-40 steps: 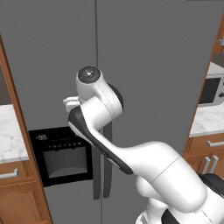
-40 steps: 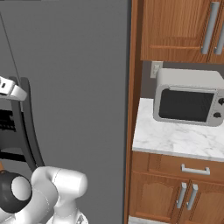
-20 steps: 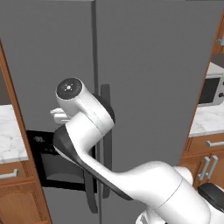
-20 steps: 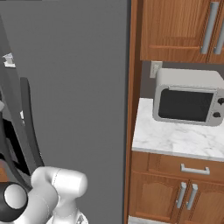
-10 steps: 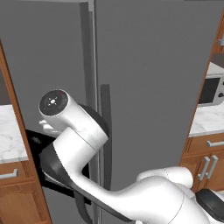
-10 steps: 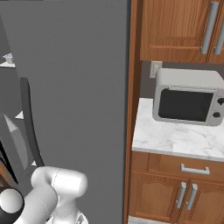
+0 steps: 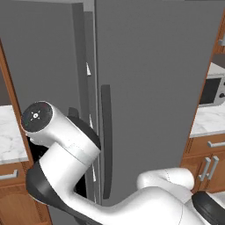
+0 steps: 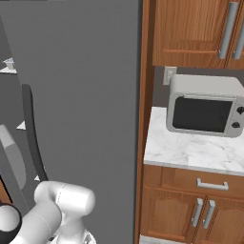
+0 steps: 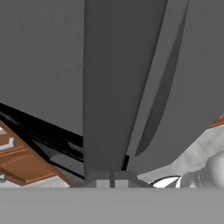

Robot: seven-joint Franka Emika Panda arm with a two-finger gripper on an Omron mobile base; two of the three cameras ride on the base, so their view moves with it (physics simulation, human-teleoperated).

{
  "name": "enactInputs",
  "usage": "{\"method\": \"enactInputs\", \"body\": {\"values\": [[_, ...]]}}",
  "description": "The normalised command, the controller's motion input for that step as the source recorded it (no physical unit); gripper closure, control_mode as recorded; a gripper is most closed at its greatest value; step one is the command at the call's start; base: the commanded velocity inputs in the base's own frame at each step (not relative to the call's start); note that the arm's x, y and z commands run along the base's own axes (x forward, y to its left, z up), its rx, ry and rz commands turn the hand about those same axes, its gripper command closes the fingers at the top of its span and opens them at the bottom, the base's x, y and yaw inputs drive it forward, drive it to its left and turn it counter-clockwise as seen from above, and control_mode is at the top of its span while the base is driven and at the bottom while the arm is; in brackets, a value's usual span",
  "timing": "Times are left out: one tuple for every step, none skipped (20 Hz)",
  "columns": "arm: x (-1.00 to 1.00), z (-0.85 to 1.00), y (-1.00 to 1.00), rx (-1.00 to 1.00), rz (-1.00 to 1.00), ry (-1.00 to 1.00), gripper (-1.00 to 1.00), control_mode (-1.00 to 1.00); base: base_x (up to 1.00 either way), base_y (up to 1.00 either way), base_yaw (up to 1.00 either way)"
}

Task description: Open the freezer door, pick up the ice cube tray from the freezer, and place it on the dining counter.

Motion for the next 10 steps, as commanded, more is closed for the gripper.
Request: {"method": "enactInputs", "body": {"values": [[-0.31,0.00,0.35,-0.01,0.00,0.00,1.00,-1.00,0.00,0.00,0.00],[-0.33,0.00,0.34,-0.01,0.00,0.00,1.00,-1.00,0.00,0.00,0.00],[-0.33,0.00,0.35,-0.01,0.00,0.00,1.00,-1.00,0.00,0.00,0.00],[-0.24,0.00,0.37,-0.01,0.00,0.00,1.00,-1.00,0.00,0.00,0.00],[-0.24,0.00,0.34,0.00,0.00,0.00,1.00,-1.00,0.00,0.00,0.00],[-0.25,0.00,0.29,0.00,0.00,0.00,1.00,-1.00,0.00,0.00,0.00],[-0.24,0.00,0.21,0.00,0.00,0.00,1.00,-1.00,0.00,0.00,0.00],[-0.22,0.00,0.16,0.00,0.00,0.00,1.00,-1.00,0.00,0.00,0.00],[-0.10,0.00,0.09,0.00,0.00,0.00,1.00,-1.00,0.00,0.00,0.00],[-0.04,0.00,0.07,0.00,0.00,0.00,1.00,-1.00,0.00,0.00,0.00]]}}
